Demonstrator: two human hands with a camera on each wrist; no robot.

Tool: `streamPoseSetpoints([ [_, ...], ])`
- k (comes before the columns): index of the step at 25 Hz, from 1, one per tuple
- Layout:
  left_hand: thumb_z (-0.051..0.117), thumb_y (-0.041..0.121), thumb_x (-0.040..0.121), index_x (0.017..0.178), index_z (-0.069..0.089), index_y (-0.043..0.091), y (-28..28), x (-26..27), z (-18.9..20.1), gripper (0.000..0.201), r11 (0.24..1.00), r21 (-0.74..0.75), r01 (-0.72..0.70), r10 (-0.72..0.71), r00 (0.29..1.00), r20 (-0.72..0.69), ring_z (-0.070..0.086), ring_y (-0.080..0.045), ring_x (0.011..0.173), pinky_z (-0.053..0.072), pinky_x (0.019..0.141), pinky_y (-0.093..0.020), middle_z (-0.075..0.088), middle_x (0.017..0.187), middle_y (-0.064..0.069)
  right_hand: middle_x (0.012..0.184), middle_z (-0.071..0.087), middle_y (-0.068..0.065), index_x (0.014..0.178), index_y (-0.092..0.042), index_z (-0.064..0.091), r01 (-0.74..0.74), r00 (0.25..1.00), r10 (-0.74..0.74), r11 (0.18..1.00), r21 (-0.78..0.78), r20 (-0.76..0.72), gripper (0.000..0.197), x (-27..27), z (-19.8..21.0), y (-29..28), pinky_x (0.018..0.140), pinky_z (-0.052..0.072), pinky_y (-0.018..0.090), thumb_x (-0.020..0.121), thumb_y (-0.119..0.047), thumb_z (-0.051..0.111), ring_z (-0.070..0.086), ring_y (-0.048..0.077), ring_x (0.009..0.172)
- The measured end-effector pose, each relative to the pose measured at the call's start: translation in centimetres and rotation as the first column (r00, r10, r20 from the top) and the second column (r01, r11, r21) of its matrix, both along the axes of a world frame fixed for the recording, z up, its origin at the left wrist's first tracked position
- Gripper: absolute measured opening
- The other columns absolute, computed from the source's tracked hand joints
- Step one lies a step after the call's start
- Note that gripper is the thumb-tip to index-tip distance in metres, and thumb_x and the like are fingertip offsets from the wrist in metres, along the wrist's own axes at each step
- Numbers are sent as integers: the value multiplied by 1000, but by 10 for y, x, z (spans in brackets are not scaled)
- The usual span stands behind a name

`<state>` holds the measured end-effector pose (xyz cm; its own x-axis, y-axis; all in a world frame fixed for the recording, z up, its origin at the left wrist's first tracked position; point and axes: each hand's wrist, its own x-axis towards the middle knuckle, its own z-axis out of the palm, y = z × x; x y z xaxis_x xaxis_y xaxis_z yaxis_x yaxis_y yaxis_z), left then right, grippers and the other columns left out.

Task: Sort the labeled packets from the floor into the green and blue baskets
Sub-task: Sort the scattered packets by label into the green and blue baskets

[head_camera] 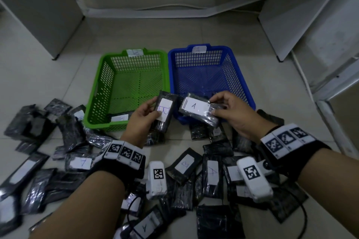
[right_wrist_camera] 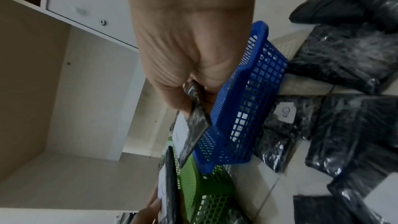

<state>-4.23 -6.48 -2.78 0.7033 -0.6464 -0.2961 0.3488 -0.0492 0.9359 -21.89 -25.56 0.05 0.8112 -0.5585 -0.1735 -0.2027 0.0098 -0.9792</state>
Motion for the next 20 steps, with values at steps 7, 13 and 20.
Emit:
streamPoseSetpoints([
  [7,56,-6,87,130,53,20,9,14,1,50,996,39,-78,74,992,102,59,-12,69,53,66,-28,64,83,5,100,64,6,109,-10,56,192,981,-189,978,86,-35,31,24,-19,15,73,54,21,84,5,62,63,13,87],
  [13,55,3,90,119,60,20,3,61,12,34,970,95,-224,186,936,299,55,-18,63,52,62,-32,60,91,5,109,63,11,106,-13,58,404,914,-404,915,-6,-34,24,69,-21,-23,78,55,37,88,2,55,63,24,94],
  [20,52,5,89,109,66,19,-23,122,-11,29,871,453,-192,-96,837,539,62,-24,98,51,87,-34,68,107,-6,100,66,10,89,-20,61,370,868,-464,840,-397,-174,31,116,-38,-60,73,52,34,83,7,48,62,29,88],
])
